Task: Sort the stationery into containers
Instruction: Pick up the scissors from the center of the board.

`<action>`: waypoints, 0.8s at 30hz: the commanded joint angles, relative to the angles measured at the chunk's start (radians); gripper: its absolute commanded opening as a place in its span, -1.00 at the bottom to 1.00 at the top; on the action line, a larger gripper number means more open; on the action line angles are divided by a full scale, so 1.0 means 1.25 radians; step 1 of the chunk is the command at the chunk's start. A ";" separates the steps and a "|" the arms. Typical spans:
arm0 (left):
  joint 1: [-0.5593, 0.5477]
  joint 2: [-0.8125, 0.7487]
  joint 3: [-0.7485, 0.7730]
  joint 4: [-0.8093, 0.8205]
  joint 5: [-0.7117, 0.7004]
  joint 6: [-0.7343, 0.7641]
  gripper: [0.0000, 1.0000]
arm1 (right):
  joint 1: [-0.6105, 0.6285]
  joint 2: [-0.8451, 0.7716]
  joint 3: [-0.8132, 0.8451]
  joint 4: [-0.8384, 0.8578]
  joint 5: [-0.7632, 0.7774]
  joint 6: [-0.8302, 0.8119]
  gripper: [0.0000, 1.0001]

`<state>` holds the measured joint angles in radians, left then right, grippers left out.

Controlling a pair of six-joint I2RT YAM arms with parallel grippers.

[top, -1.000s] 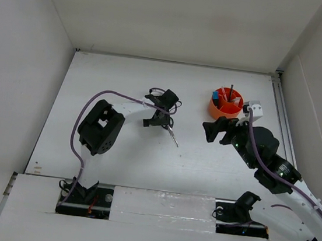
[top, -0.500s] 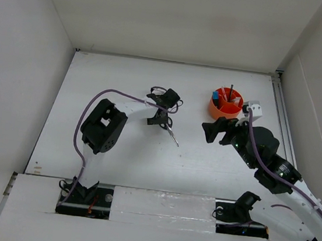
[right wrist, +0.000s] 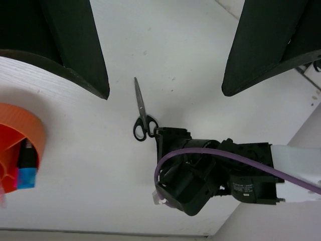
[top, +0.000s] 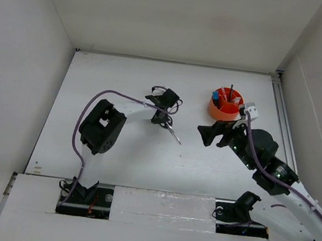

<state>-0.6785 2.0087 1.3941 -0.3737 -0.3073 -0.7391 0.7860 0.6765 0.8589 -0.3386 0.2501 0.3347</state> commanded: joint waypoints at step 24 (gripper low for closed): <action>-0.203 -0.575 -0.173 -0.074 -0.033 0.222 -1.00 | -0.185 0.373 0.004 0.327 -0.649 -0.064 0.95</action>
<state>-0.9405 1.3685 1.1858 -0.4614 -0.3431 -0.4877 0.5621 1.1332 0.8047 -0.0219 -0.4923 0.2699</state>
